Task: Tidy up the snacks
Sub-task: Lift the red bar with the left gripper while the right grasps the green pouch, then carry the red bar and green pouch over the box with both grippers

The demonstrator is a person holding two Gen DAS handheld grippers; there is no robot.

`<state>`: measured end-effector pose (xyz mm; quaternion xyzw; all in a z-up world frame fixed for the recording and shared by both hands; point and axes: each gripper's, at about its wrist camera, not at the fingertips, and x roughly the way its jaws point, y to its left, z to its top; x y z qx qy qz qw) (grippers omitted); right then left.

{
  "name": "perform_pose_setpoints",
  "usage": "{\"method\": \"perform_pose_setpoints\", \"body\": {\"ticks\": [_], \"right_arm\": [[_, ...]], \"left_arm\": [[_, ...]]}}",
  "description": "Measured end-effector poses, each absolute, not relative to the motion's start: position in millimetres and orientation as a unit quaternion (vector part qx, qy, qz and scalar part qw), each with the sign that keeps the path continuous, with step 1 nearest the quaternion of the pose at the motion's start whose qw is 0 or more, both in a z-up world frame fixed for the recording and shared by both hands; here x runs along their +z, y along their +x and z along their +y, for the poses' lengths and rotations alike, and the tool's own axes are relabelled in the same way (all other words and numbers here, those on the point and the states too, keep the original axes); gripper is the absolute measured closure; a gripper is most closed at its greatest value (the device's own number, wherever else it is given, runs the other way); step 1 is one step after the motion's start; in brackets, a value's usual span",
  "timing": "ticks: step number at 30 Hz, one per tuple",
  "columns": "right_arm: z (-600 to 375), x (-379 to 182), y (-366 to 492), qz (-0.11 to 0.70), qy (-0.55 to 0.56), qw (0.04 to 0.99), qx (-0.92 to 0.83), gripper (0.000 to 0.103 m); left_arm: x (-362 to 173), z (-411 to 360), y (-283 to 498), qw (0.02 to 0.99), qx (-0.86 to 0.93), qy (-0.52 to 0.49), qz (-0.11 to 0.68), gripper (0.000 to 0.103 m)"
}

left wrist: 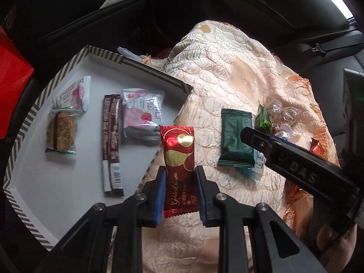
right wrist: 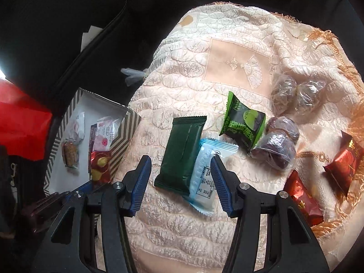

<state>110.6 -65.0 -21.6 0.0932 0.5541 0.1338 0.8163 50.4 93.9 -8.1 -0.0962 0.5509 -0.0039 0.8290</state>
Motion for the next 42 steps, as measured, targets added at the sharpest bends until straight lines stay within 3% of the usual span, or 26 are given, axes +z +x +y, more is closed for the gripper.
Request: {"method": "perform_pose_setpoints", "body": {"ticks": [14,16,18,24,26,28,29,37,38,39,42], "right_arm": [[-1,-50,128,0.563,-0.089,0.817,0.093,0.051],[-7,-49,126,0.562,-0.078,0.817,0.100,0.069],[-20,-44,123,0.560,-0.056,0.820,0.105,0.101],[-53,-41,118,0.553,0.047,0.821,0.135,0.101],[-57,-41,122,0.559,0.085,0.814,0.128,0.086],[-52,-46,127,0.583,0.097,0.797,0.121,0.049],[-48,-48,128,0.588,0.099,0.794,0.118,0.046],[-15,-60,147,0.601,0.049,0.793,0.090,0.044],[-11,-60,146,0.596,0.041,0.795,0.104,0.048],[-9,-59,144,0.592,0.036,0.797,0.111,0.059],[-20,-53,132,0.576,0.049,0.807,0.123,0.059]], "left_arm": [[-22,120,43,0.823,-0.004,-0.102,0.559,0.076],[-23,123,44,0.823,-0.003,-0.103,0.559,0.076],[-23,124,44,0.823,-0.002,-0.103,0.558,0.076],[-23,124,41,0.822,-0.006,-0.108,0.559,0.076],[-22,123,41,0.821,-0.007,-0.108,0.560,0.076],[-21,125,42,0.821,-0.005,-0.109,0.560,0.076],[-21,126,42,0.822,-0.004,-0.112,0.559,0.076],[-23,124,42,0.821,-0.004,-0.108,0.561,0.076],[-23,124,42,0.821,-0.003,-0.107,0.561,0.076],[-24,124,42,0.821,-0.002,-0.107,0.561,0.076],[-23,125,40,0.825,0.003,-0.100,0.557,0.076]]}}
